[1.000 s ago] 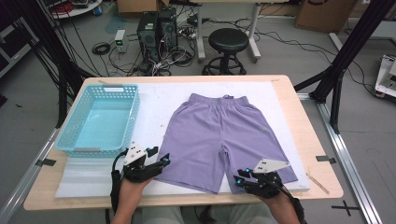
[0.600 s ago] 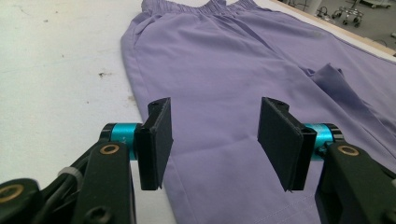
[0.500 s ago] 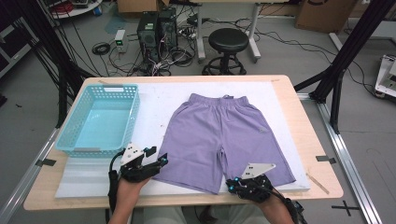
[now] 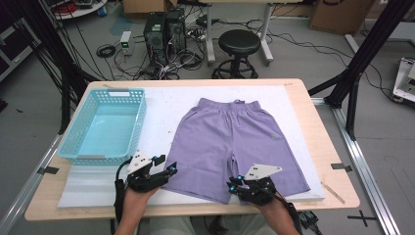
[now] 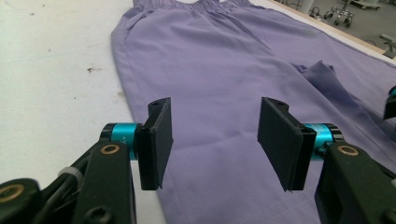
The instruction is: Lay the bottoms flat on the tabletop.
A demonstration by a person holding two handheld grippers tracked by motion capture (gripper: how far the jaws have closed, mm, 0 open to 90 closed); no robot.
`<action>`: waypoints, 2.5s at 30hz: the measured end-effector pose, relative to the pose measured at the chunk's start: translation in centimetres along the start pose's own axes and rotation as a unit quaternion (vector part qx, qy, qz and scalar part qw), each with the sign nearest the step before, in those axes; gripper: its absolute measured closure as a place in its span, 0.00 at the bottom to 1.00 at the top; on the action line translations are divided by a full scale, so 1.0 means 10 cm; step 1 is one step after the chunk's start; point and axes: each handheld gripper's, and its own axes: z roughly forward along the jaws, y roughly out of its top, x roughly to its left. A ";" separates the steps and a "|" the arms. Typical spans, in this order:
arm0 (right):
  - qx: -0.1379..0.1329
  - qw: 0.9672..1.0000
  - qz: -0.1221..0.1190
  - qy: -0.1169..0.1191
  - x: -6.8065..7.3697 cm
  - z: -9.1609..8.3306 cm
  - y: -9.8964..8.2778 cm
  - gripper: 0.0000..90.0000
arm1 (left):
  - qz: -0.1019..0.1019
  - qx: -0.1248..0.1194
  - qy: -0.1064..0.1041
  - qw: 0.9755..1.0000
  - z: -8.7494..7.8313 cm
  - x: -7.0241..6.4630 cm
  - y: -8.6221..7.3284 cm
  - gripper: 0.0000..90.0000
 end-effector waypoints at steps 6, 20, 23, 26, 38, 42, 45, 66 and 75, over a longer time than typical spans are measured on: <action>0.030 0.999 -0.022 -0.001 0.06 0.17 -0.01 0.93 | -0.003 0.001 0.004 1.000 -0.05 0.04 -0.01 0.50; -0.007 1.000 -0.012 0.016 -0.02 -0.05 0.05 0.81 | -0.009 0.052 0.022 0.998 -0.04 0.09 -0.08 0.50; -0.024 1.000 0.009 -0.002 -0.13 -0.18 0.03 0.80 | -0.010 0.071 0.024 0.997 -0.04 0.10 -0.10 0.52; -0.038 0.999 0.024 -0.015 -0.22 -0.31 0.02 0.80 | -0.002 0.090 0.027 0.996 -0.04 0.11 -0.12 0.57; 0.024 0.998 -0.042 0.042 0.19 0.20 0.07 0.80 | 0.029 0.122 0.040 0.991 -0.02 0.06 -0.18 0.95; 0.040 0.996 -0.063 0.053 0.29 0.28 0.07 0.93 | 0.035 0.126 0.043 0.990 -0.04 0.06 -0.17 0.98; 0.041 0.994 -0.076 0.062 0.35 0.31 0.08 0.90 | 0.026 0.127 0.039 0.991 -0.08 0.10 -0.17 0.98; 0.040 0.972 0.101 -0.210 -1.03 -1.13 -0.68 0.91 | -0.008 0.021 0.011 1.000 -0.16 0.16 -0.04 0.49; 0.080 0.970 0.100 -0.206 -1.02 -1.28 -0.94 0.99 | -0.008 -0.002 0.014 1.000 -0.17 0.16 0.00 0.47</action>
